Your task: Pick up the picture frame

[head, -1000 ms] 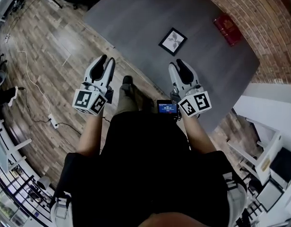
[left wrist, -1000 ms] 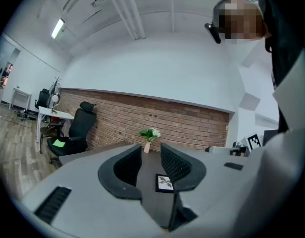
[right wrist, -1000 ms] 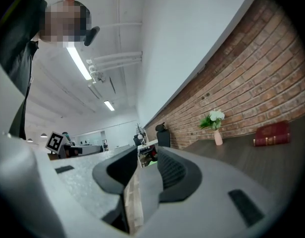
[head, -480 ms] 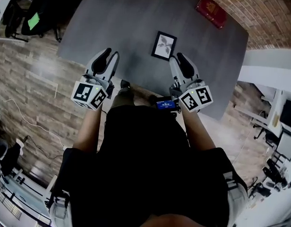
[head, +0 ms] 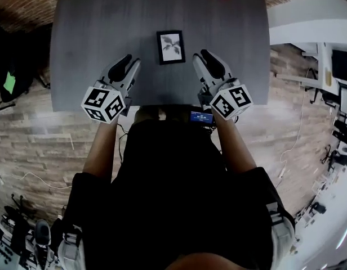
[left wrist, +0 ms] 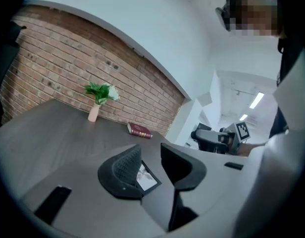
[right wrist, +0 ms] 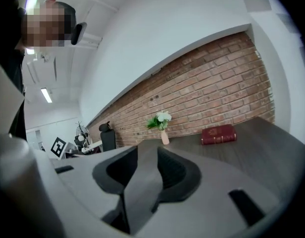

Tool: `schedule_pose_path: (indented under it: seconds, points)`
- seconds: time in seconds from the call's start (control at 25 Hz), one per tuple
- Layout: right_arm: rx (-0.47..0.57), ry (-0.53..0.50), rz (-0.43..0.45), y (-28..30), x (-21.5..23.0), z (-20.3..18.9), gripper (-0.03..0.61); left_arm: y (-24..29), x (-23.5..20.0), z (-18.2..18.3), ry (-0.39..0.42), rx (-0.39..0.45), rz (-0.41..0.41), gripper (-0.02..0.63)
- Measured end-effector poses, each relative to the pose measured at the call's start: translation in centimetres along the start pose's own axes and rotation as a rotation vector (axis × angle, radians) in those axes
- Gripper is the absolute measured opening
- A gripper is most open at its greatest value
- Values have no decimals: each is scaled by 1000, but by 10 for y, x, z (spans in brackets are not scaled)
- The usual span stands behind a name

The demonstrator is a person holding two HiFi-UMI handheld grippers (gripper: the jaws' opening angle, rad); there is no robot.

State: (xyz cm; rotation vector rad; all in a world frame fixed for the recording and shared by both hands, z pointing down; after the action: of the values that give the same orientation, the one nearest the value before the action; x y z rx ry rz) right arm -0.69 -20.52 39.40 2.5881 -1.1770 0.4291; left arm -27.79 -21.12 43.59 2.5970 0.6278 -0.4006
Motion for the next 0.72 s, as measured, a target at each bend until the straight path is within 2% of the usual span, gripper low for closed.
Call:
schedule_pose_path:
  seconds: [0.08, 0.24, 0.32, 0.52, 0.6, 0.72]
  points:
    - [-31, 33, -24, -1, 9, -9, 129, 18, 2, -8, -5, -72, -16, 112]
    - [-114, 125, -31, -3, 38, -29, 129, 59, 18, -35, -37, -298, -33, 112]
    - [-160, 167, -28, 4, 57, -41, 129, 79, 21, -47, -55, -379, -37, 117]
    - [-317, 246, -24, 28, 101, -81, 129, 116, 10, -74, -125, -474, 13, 120]
    - [-388, 289, -49, 37, 116, -102, 129, 128, 7, -82, -128, -500, 31, 120]
    - [-473, 299, -67, 48, 127, -127, 129, 142, 2, -97, -119, -545, 57, 120]
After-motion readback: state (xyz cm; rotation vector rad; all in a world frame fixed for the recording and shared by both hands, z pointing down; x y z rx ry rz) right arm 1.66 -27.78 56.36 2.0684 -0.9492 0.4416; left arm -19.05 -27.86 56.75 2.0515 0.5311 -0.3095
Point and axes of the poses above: the fingertips, and each gripper's own axes: y forward along the fingers, x to its right, z out of its top, the point moved 7 cm from there along -y, backward along the fingers, and after that the axes turned 14 degrees about z, right-handed, at the moved point
